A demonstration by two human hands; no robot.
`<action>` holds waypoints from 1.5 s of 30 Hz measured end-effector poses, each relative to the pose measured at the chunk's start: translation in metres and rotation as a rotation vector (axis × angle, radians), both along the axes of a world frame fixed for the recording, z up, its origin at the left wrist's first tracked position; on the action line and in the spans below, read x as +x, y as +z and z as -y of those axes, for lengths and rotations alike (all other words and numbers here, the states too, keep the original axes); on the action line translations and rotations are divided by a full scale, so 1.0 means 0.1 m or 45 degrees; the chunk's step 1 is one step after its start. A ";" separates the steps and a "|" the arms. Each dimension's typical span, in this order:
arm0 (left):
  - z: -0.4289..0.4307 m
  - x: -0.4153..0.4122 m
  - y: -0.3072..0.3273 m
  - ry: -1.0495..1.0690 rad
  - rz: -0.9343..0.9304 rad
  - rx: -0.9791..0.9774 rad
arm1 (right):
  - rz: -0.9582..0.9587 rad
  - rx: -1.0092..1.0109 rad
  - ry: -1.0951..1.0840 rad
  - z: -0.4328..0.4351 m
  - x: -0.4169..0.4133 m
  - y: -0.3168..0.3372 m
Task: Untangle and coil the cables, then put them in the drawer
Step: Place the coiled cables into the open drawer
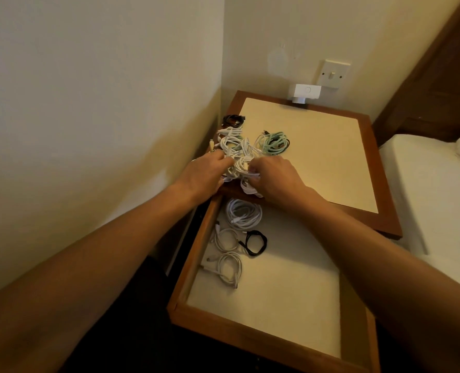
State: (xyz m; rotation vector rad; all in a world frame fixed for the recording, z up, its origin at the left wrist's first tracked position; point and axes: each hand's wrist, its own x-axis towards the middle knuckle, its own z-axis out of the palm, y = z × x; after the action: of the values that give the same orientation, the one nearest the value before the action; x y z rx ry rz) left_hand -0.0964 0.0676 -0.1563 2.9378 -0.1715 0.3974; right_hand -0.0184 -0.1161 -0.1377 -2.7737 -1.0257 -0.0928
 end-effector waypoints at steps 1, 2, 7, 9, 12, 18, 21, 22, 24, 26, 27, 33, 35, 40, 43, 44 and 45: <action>0.00 0.00 0.00 -0.003 -0.011 0.032 | -0.021 0.024 -0.015 0.03 0.03 0.00; 0.01 0.00 0.00 0.000 -0.030 0.053 | -0.047 0.072 -0.035 0.06 0.06 0.01; 0.06 0.07 0.07 0.017 -0.123 0.045 | -0.173 0.373 -0.193 0.27 0.15 0.05; 0.07 0.12 0.11 0.056 -0.147 -0.034 | -0.190 0.484 -0.265 0.35 0.15 0.10; 0.08 0.19 0.17 0.154 -0.120 -0.246 | -0.232 0.676 -0.324 0.49 0.13 0.22; 0.09 0.07 0.39 0.119 0.110 -0.458 | -0.440 0.916 -0.288 0.75 -0.15 0.40; 0.15 -0.23 0.47 0.069 0.208 -0.455 | -0.558 0.932 -0.236 0.91 -0.42 0.38; 0.18 -0.37 0.49 0.056 0.210 -0.448 | -0.590 0.930 -0.219 0.96 -0.52 0.37; 0.26 -0.65 0.50 0.019 0.187 -0.428 | -0.655 0.933 -0.190 1.07 -0.72 0.35; 0.34 -0.93 0.42 -0.033 0.108 -0.402 | -0.716 0.912 -0.177 1.16 -0.93 0.30; 0.39 -1.06 0.33 -0.062 0.031 -0.378 | -0.749 0.885 -0.183 1.20 -1.01 0.25; 0.69 -1.50 -0.35 -0.223 -0.707 0.108 | -0.886 0.688 -0.213 1.23 -1.44 -0.21; 0.74 -1.50 -0.43 -0.252 -0.855 0.375 | -0.887 0.630 -0.202 1.20 -1.52 -0.35; 0.84 -1.44 -0.46 -0.367 -0.975 0.875 | -0.892 0.537 -0.193 1.15 -1.68 -0.57; 0.89 -1.42 -0.38 -0.344 -0.994 0.910 | -0.887 0.491 -0.183 1.15 -1.75 -0.64; 0.85 -1.41 -0.34 -0.308 -0.999 0.820 | -0.884 0.475 -0.173 1.14 -1.77 -0.66; 0.80 -1.39 -0.31 -0.259 -0.973 0.672 | -0.883 0.453 -0.158 1.13 -1.79 -0.68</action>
State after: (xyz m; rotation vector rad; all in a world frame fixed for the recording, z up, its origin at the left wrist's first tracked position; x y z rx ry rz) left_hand -0.2355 -0.0119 -0.1877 3.2546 -0.5182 -0.9227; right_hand -0.1974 -0.2288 -0.2055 -2.2610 -0.5825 0.5701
